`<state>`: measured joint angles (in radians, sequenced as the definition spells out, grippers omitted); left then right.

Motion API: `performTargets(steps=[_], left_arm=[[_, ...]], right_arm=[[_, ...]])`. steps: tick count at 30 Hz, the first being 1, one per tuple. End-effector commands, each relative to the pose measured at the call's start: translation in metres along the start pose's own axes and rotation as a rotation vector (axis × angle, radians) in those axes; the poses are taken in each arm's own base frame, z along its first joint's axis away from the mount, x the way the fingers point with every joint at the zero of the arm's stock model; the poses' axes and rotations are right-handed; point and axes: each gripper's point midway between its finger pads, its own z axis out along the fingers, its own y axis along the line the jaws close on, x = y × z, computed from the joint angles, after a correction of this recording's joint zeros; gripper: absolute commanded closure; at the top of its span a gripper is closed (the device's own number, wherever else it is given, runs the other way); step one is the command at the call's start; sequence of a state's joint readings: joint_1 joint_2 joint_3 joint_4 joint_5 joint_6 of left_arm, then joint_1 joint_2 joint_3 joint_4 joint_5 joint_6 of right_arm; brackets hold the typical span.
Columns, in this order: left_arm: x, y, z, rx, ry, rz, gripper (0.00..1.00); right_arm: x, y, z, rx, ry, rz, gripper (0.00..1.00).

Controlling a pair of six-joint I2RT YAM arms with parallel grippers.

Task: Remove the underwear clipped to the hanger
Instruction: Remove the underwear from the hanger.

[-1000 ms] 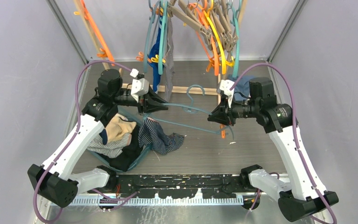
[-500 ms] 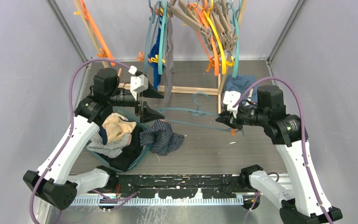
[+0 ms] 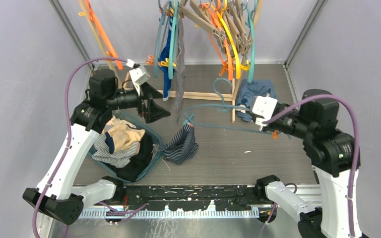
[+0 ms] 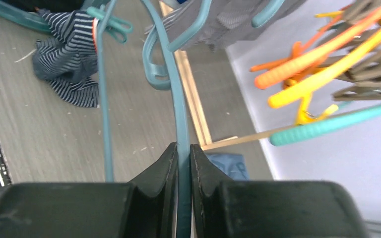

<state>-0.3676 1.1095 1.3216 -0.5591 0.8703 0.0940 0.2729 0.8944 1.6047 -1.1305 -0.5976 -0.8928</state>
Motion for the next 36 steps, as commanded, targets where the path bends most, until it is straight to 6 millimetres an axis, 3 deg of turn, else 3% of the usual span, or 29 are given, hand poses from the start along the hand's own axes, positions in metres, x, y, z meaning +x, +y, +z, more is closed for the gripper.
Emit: performTargets(steps=[1,5,10,17,24,27,36], left_arm=[[-0.048,0.006,-0.023,-0.106,-0.124,-0.031,0.07],[-0.059,0.018,-0.031,-0.147,-0.174,-0.093,0.07],[-0.051,0.023,-0.028,-0.145,-0.164,-0.114,0.07],[-0.036,0.016,-0.020,-0.064,-0.128,-0.169,0.08],[0.005,0.019,-0.010,-0.044,-0.048,-0.295,0.12],[0.025,0.016,-0.006,-0.008,0.010,-0.389,0.20],[0.070,-0.009,0.005,0.121,0.121,-0.560,0.26]], right_arm=[[-0.030,-0.033,-0.026,0.163,-0.032,-0.085,0.99],[-0.039,-0.042,-0.034,0.205,-0.040,-0.088,0.99],[-0.034,-0.041,-0.029,0.209,-0.041,-0.067,0.99],[-0.024,-0.007,-0.002,0.043,-0.118,-0.055,0.99],[-0.012,0.027,0.031,-0.145,-0.223,-0.024,0.99],[-0.012,0.036,0.038,-0.195,-0.267,-0.057,0.99],[-0.012,0.047,0.052,-0.263,-0.370,-0.148,0.99]])
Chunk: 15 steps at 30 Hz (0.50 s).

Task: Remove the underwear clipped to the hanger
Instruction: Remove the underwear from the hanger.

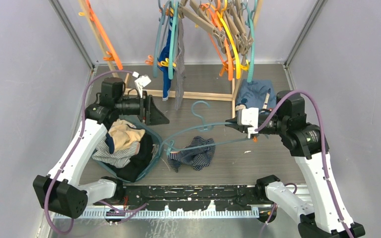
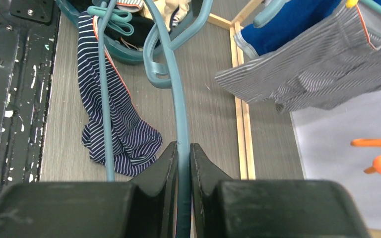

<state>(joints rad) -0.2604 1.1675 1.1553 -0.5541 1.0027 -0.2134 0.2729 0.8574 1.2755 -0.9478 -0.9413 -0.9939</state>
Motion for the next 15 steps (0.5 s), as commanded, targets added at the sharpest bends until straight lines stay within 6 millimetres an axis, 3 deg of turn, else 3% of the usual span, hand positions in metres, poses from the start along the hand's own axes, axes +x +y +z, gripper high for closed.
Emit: performTargets(steps=[1,9,15], left_arm=[[0.023,-0.017,0.004,0.087,0.059,-0.056,0.26],[0.048,-0.028,0.008,0.191,0.139,-0.175,0.23],[0.050,-0.035,0.007,0.231,0.144,-0.193,0.20]], right_arm=[[-0.029,-0.010,0.005,-0.008,-0.141,-0.150,0.99],[-0.036,-0.013,0.006,-0.016,-0.179,-0.174,0.99],[-0.028,-0.009,0.005,-0.012,-0.169,-0.169,0.99]])
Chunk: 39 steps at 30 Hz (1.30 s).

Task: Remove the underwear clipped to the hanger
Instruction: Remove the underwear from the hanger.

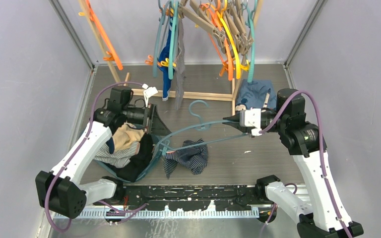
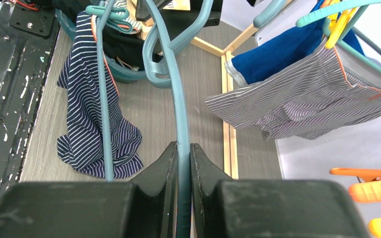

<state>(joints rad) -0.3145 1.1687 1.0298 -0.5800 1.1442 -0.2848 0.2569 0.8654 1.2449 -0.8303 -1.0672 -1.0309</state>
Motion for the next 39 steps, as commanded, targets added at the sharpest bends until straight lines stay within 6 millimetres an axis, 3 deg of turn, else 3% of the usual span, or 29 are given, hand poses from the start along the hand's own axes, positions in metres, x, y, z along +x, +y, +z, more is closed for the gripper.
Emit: performTargets(steps=[1,9,29,39], left_arm=[[0.002,-0.018,-0.001,0.087,0.009,-0.004,0.20],[0.013,-0.017,0.001,0.115,0.029,-0.043,0.21],[0.026,-0.023,0.003,0.177,0.065,-0.064,0.43],[0.036,-0.026,0.007,0.201,0.093,-0.042,0.40]], right_arm=[[-0.011,-0.003,-0.002,0.010,-0.047,-0.075,0.99],[-0.011,-0.001,-0.003,0.011,-0.050,-0.070,0.99],[0.002,0.002,-0.003,0.021,-0.024,-0.064,0.99],[0.003,0.001,-0.002,0.018,-0.025,-0.058,0.99]])
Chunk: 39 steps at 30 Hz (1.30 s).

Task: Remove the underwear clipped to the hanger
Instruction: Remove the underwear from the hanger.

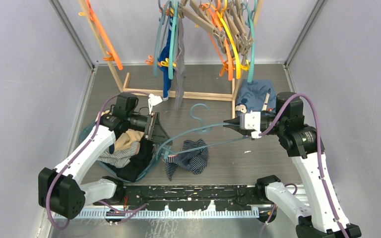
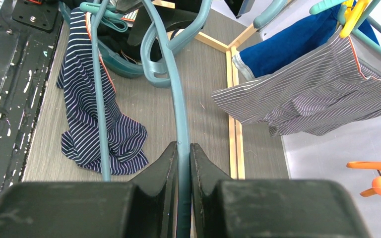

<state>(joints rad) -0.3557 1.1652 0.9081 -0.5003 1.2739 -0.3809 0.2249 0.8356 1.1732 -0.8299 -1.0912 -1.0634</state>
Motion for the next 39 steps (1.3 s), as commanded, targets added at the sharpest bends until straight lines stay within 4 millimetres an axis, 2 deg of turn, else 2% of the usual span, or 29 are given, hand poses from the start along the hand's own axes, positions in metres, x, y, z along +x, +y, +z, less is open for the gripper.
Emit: performTargets(steps=[1,14,28,35,39], left_arm=[[0.005,-0.017,0.000,0.063,0.016,0.084,0.40],[0.016,-0.019,0.001,0.096,0.041,0.124,0.50],[0.007,-0.021,0.002,0.090,0.037,0.137,0.78],[0.005,-0.019,0.002,0.071,0.039,0.156,0.98],[0.007,-0.021,0.001,0.068,0.033,0.177,1.00]], right_arm=[[-0.013,-0.010,-0.002,0.024,-0.030,-0.072,0.99],[-0.006,-0.013,-0.003,0.043,0.000,-0.077,0.99],[0.006,-0.015,-0.003,0.059,0.044,-0.092,0.99],[0.008,-0.014,-0.003,0.061,0.047,-0.086,0.99],[0.005,-0.018,-0.004,0.088,0.039,-0.063,0.99]])
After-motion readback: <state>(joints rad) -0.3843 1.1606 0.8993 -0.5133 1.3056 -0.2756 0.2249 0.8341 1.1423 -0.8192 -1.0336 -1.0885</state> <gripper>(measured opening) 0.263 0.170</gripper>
